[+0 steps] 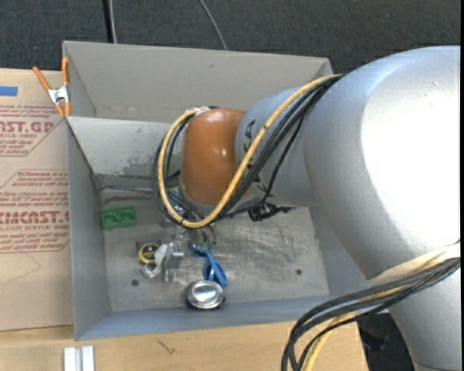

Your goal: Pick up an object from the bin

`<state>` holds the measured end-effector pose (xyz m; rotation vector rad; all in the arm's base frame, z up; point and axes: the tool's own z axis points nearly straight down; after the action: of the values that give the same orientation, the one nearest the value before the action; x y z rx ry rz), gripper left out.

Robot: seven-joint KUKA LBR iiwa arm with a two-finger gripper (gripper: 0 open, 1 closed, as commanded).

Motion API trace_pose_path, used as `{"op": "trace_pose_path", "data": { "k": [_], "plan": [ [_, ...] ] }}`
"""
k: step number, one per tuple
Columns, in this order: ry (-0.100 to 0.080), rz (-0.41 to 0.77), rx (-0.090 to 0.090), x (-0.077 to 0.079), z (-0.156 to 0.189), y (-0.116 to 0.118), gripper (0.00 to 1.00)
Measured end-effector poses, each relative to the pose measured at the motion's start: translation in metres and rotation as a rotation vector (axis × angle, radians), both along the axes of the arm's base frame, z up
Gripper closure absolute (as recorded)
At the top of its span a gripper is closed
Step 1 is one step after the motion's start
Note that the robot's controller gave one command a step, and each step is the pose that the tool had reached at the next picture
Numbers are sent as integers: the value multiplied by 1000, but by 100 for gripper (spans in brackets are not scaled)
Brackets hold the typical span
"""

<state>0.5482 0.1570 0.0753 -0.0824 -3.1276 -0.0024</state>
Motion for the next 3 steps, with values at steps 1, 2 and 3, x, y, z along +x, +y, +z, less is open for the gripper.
{"op": "trace_pose_path", "data": {
  "k": [1,2,3],
  "plan": [
    [-19,-3,3,4,2,0,100],
    [-18,-2,1,5,42,1,100],
    [-16,-1,0,6,68,2,100]
  ]
}}
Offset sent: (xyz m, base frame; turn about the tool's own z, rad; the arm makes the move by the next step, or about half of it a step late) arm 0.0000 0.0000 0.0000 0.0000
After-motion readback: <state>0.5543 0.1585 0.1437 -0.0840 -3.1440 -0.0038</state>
